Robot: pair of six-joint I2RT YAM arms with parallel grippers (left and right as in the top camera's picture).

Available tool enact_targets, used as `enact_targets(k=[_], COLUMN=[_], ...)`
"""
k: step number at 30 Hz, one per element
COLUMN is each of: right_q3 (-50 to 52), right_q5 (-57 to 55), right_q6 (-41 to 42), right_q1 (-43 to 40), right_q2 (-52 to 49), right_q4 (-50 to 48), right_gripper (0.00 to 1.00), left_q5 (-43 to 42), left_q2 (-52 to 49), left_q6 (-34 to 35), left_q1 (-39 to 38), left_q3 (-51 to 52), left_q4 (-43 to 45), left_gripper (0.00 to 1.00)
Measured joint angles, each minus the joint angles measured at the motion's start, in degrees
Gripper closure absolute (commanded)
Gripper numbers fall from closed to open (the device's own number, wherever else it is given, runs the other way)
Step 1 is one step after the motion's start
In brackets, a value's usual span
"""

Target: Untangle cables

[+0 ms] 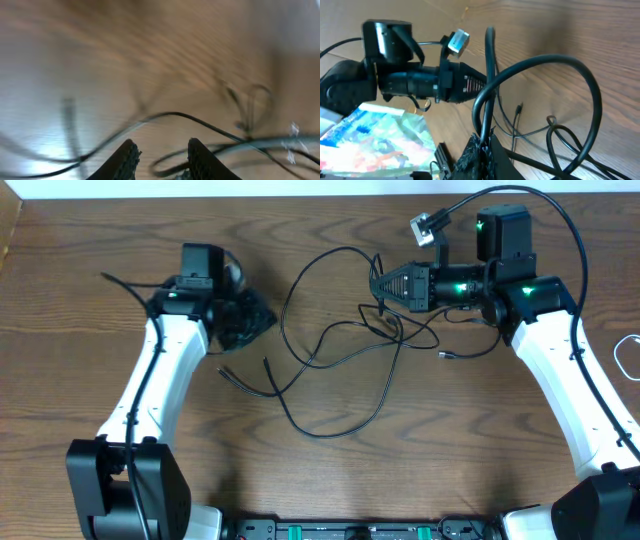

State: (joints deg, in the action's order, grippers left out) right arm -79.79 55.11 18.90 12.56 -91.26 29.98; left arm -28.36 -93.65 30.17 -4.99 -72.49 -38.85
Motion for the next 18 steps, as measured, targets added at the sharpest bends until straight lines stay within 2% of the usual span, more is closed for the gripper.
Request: enact_targets(k=[4, 11, 18], right_q3=[0.00, 0.00, 0.00], right_q5=[-0.79, -5.68, -9.62], right_q6=[-0.09, -1.60, -1.95], right_q1=[0.00, 0.04, 1.07], right_q2=[0.00, 0.00, 0.00], right_q4=[0.76, 7.04, 7.93], right_gripper=[0.99, 0.99, 0.99], left_q5=[-6.29, -12.13, -14.91], left_q2=[0.00, 0.00, 0.00], left_q6=[-0.37, 1.14, 3.91], left_q1=[-3.76, -8.28, -9.97], left_q3=[0.04, 0.07, 0.07], left_q4=[5.05, 12.50, 16.79], left_gripper=[0.66, 0.66, 0.66])
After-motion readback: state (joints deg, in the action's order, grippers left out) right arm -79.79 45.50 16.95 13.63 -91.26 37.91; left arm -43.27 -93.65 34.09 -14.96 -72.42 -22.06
